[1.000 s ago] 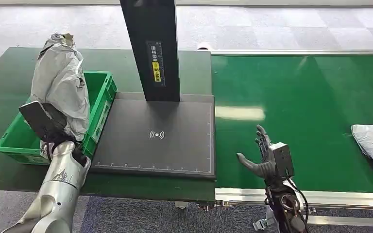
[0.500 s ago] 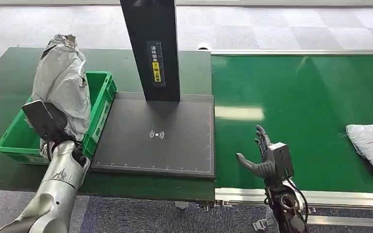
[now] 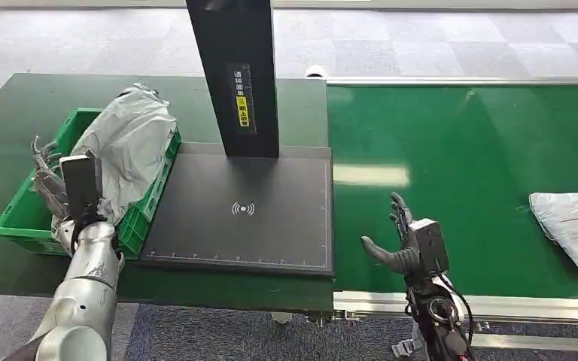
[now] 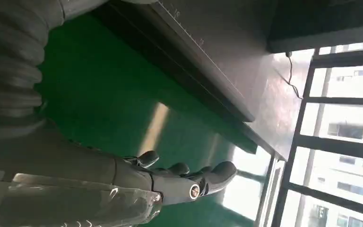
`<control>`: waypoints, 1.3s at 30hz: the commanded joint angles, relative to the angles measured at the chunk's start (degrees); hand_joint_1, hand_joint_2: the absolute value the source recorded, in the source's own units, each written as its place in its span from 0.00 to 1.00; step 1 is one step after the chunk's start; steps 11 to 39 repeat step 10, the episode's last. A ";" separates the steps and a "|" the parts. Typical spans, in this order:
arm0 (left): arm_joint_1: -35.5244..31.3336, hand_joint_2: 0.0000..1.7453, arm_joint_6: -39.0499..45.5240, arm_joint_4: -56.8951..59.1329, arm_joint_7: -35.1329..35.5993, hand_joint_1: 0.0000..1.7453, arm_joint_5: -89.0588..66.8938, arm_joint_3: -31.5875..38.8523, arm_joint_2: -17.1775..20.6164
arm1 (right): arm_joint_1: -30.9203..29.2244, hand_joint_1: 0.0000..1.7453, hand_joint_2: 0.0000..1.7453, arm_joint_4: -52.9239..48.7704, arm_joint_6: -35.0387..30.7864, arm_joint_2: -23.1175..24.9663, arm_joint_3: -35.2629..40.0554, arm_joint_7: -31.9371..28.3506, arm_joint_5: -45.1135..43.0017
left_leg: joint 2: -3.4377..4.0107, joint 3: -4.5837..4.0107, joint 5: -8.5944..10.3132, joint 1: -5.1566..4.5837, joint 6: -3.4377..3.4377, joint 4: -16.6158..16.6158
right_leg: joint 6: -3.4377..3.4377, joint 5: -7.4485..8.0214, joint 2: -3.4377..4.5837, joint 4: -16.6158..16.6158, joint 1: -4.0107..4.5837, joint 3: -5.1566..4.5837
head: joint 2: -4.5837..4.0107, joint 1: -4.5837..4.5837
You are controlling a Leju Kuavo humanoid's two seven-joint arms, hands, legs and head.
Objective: Moved the parcel from conveyor to table for the left to box.
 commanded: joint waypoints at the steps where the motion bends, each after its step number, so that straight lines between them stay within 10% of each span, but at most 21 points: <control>1: -1.75 0.00 0.35 -11.78 -0.15 0.00 -1.96 20.70 -6.83 | -2.82 0.00 1.00 5.54 -0.63 0.79 2.47 -0.62 -0.09 | 0.07 -0.03 -0.04 0.06 0.01 0.05 | -0.01 0.00 0.06 -0.02 0.06 -0.02 | 0.00 -0.02; 39: -0.70 0.00 0.35 -17.44 -0.15 0.00 -2.51 21.42 -8.70 | -2.34 0.00 1.00 4.85 -0.62 0.85 2.59 -0.39 -0.06 | 0.03 -0.03 -0.02 0.02 0.01 0.01 | 0.00 0.01 0.05 -0.02 0.02 0.00 | 0.00 -0.02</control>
